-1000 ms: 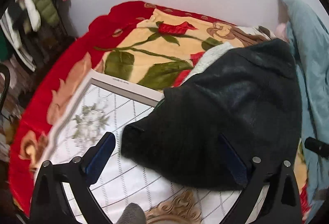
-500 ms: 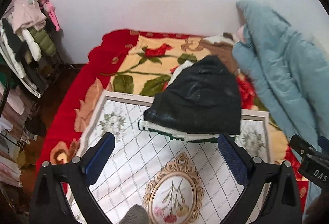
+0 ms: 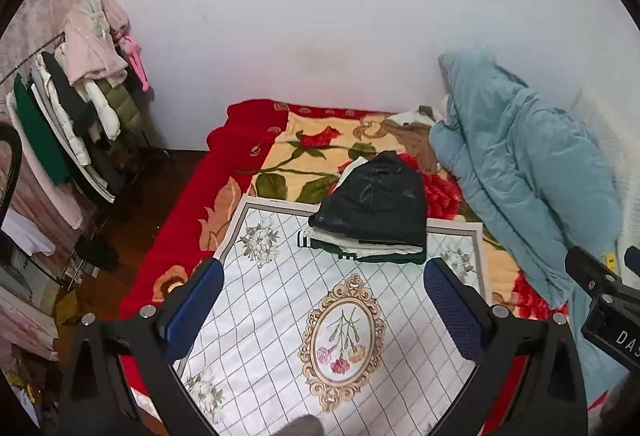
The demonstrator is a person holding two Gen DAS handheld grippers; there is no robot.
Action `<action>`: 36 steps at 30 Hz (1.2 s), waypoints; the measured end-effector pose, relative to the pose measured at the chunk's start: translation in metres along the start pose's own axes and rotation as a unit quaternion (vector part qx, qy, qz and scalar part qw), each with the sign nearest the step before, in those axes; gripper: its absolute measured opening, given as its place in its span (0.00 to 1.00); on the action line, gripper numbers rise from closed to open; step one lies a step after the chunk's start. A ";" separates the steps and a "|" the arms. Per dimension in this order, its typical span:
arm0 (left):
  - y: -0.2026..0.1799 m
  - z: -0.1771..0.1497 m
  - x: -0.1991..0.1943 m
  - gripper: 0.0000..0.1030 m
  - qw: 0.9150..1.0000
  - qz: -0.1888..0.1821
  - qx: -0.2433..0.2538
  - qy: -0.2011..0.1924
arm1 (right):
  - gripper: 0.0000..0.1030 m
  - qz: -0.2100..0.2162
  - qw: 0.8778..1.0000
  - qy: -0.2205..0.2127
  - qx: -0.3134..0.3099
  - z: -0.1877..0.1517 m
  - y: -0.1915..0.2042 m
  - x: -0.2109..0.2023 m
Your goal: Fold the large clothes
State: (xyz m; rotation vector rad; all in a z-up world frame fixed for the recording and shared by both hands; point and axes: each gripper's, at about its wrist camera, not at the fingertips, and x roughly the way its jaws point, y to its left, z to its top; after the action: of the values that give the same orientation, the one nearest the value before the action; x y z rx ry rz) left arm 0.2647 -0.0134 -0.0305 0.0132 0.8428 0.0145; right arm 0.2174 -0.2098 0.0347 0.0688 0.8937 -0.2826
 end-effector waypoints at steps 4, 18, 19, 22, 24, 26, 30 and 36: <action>-0.001 -0.007 -0.039 0.99 1.000 -0.004 0.000 -0.012 | 1.00 -0.007 0.999 -0.031 -0.006 -0.007 -0.010 -0.061; -0.001 -0.017 -0.098 0.99 1.000 -0.002 -0.004 -0.027 | 1.00 -0.015 0.998 -0.067 -0.013 -0.022 -0.030 -0.156; 0.000 -0.017 -0.100 0.99 1.000 -0.001 -0.005 -0.029 | 1.00 -0.017 0.997 -0.069 -0.013 -0.022 -0.031 -0.160; 0.001 -0.018 -0.105 0.99 0.999 -0.006 -0.005 -0.033 | 1.00 -0.015 0.997 -0.072 -0.010 -0.023 -0.033 -0.167; 0.002 -0.019 -0.109 0.99 0.999 -0.006 -0.006 -0.037 | 1.00 -0.015 0.997 -0.072 -0.011 -0.023 -0.033 -0.169; 0.002 -0.019 -0.112 0.99 0.999 -0.003 -0.004 -0.042 | 1.00 -0.015 0.997 -0.073 -0.010 -0.022 -0.034 -0.167; 0.002 -0.021 -0.114 0.99 0.999 -0.008 -0.004 -0.041 | 1.00 -0.014 0.997 -0.074 -0.011 -0.021 -0.035 -0.171; 0.000 -0.022 -0.117 0.99 0.999 -0.008 0.001 -0.041 | 1.00 -0.014 0.997 -0.074 -0.010 -0.019 -0.037 -0.176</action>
State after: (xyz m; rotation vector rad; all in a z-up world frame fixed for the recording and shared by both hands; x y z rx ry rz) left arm 0.1705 -0.0152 0.0427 0.0083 0.7611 -0.0016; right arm 0.0887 -0.2039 0.1613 0.0168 0.7505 -0.3001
